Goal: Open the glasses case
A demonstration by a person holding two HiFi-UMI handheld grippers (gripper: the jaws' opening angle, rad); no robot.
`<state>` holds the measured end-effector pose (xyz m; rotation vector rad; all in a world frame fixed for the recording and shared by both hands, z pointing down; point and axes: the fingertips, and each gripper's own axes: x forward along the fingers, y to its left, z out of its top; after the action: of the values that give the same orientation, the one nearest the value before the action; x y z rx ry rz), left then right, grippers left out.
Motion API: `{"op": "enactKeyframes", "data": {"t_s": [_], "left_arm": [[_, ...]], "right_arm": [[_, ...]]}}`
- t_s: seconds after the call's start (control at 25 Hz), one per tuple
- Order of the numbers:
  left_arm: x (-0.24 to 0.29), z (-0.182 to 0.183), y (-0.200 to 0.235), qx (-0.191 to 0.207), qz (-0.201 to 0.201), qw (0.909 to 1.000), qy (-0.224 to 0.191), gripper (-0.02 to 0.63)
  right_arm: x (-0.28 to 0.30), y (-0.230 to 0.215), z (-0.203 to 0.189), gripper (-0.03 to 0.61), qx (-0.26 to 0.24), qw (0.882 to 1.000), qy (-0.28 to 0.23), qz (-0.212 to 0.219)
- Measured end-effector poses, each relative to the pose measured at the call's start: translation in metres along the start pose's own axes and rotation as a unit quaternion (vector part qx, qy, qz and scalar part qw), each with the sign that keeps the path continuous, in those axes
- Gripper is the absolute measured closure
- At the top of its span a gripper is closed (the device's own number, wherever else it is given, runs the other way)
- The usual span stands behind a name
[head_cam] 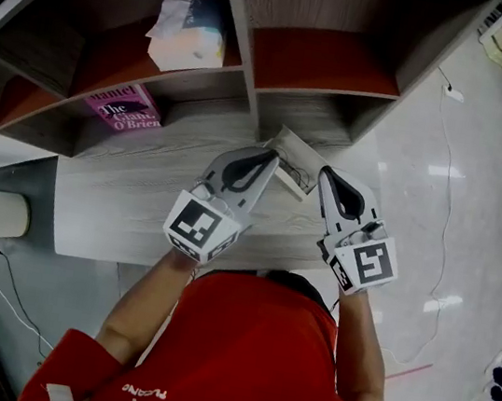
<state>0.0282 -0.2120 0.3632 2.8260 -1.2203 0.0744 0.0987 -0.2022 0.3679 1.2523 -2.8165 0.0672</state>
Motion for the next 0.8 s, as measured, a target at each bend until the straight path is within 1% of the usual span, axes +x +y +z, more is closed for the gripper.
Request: {"op": "enactKeyframes", "data": {"t_s": [0.12,0.4,0.56,0.8], "left_arm": [[-0.009,0.016,-0.002,0.009,0.011,0.9997,-0.018,0.603],[-0.026,0.029,-0.004,0.014,0.027,0.999,-0.034,0.604],[-0.032,0.032,-0.006,0.008,0.024,0.999,-0.035,0.604],[-0.036,0.037,-0.007,0.012,0.024,0.9985,-0.047,0.604]], "right_arm": [[-0.005,0.009,0.015,0.574,0.004,1.0,-0.021,0.0],[-0.015,0.024,0.034,0.574,0.003,0.999,-0.043,-0.001],[-0.02,0.026,0.037,0.574,-0.001,0.999,-0.047,-0.007],[-0.028,0.027,0.033,0.575,-0.006,0.999,-0.041,-0.018]]}}
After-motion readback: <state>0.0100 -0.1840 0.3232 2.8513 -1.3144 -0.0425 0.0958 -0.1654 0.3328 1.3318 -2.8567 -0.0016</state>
